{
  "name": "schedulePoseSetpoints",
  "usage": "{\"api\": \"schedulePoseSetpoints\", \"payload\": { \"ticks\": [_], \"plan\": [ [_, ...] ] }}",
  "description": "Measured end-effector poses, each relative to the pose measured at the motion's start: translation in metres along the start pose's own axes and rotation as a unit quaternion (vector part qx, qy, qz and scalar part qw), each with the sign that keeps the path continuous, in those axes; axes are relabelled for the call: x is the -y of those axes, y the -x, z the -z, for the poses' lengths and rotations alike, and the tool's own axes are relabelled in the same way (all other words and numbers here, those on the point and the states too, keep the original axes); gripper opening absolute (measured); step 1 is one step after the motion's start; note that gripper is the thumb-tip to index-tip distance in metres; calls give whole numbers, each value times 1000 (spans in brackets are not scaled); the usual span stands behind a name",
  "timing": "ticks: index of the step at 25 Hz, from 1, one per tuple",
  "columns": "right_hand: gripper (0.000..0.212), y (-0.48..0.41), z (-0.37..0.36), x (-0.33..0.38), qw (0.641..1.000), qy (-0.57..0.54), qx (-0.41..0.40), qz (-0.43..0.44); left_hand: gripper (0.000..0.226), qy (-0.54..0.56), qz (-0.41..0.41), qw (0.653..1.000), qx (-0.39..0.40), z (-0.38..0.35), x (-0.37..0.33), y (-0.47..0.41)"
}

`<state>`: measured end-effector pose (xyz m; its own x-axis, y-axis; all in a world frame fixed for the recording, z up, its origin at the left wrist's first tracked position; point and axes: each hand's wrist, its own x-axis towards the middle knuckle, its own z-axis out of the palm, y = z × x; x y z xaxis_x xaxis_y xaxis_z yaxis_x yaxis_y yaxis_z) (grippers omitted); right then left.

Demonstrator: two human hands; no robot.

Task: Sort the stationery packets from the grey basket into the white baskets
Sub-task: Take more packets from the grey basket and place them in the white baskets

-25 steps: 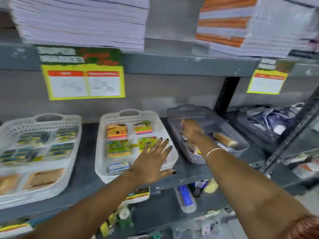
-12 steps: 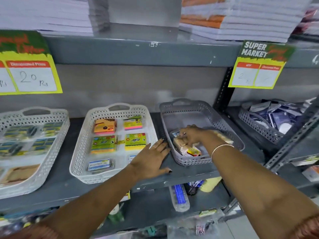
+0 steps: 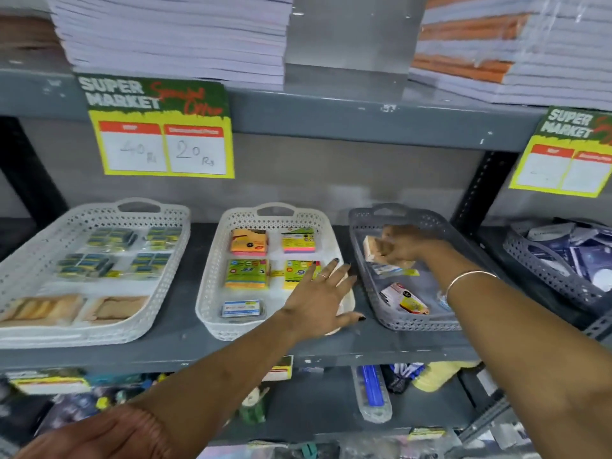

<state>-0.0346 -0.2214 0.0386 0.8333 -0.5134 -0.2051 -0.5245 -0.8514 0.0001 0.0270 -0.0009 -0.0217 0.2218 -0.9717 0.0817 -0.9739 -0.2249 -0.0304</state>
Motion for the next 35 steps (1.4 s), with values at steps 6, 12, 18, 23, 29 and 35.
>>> {"api": "schedulePoseSetpoints", "payload": {
  "ticks": [6,12,18,23,29,35],
  "plan": [
    [56,-17,30,102,994,-51,-87,36,84,-40,151,987,-31,29,104,82],
    [42,-12,34,272,970,-144,-115,161,108,-35,302,953,-9,27,210,228],
    [47,0,-4,420,969,-114,-20,219,110,11,298,954,-5,3,255,286],
    [60,9,-38,448,979,-74,29,186,96,-4,298,954,-18,-4,256,285],
    [49,8,-44,453,985,-33,28,167,97,17,307,951,-29,-6,255,285],
    [42,2,-45,452,981,-23,30,192,97,22,312,950,-24,-7,255,285]
  ]
}}
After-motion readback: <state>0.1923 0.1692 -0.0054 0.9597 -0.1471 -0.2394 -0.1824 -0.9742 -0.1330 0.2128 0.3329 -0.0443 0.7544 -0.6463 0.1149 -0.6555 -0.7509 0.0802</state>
